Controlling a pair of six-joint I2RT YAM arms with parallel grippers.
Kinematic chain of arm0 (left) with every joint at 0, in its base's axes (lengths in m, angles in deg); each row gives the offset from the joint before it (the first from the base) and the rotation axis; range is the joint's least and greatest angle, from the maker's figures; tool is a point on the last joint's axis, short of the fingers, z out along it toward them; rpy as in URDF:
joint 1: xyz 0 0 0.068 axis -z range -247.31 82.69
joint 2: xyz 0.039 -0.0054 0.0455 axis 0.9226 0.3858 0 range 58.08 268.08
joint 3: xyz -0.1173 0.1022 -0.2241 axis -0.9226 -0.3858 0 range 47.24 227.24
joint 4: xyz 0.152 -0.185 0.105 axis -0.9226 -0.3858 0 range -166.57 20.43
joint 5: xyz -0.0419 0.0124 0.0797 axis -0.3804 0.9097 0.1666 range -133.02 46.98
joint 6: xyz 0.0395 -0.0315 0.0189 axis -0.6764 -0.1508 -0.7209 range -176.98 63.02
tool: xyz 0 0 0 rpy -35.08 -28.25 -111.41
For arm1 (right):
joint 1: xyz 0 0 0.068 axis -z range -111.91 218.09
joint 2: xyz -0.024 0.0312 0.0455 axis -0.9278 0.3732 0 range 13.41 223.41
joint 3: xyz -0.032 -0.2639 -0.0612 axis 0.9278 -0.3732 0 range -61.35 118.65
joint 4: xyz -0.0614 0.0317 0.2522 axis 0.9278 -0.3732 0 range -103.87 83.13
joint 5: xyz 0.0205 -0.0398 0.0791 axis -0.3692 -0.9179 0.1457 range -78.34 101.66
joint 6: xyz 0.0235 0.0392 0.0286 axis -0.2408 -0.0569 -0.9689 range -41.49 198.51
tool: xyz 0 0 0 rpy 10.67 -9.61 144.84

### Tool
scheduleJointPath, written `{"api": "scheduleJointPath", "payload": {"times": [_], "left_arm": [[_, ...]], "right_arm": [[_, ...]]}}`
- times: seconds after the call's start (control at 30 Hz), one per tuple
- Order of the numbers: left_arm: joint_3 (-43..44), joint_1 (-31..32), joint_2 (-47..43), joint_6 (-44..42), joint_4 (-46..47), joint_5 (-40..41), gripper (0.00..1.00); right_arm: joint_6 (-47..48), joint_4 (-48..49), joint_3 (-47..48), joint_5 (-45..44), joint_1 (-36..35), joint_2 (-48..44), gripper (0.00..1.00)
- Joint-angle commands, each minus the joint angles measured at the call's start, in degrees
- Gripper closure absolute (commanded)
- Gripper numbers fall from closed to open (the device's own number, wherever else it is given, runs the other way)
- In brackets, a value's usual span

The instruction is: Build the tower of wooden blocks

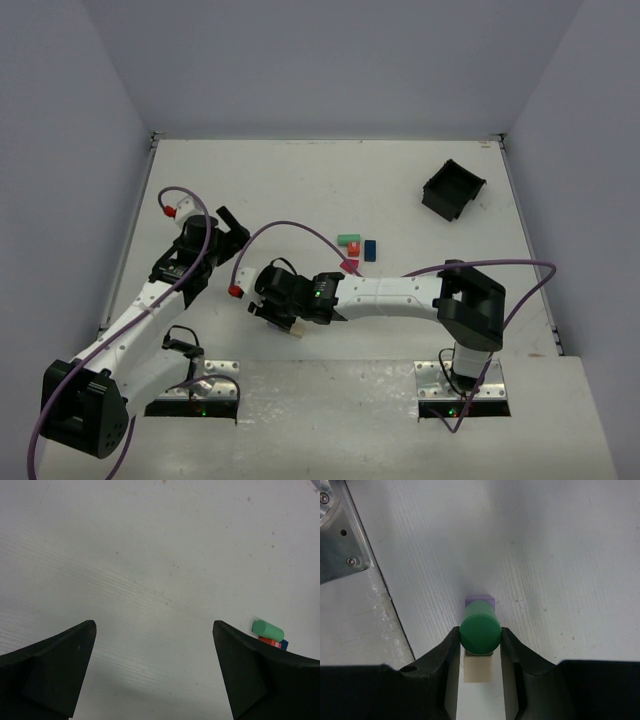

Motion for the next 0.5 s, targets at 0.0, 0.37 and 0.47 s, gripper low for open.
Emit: {"api": "scheduleJointPath", "payload": {"times": [0.0, 0.37, 0.47], "left_arm": [[-0.1, -0.2, -1.0, -0.5, 1.2, 0.7, 0.0], [-0.5, -0.2, -1.0, -0.7, 1.7, 0.4, 0.0], [-0.4, -0.2, -1.1, -0.7, 1.6, 0.5, 0.0]], "right_arm": [[0.0, 1.0, 2.3, -0.3, -0.2, 0.1, 0.7], [-0.1, 0.5, 2.2, 0.3, -0.2, 0.0, 0.68], [-0.1, 0.3, 2.3, 0.4, -0.2, 0.1, 0.67]]}}
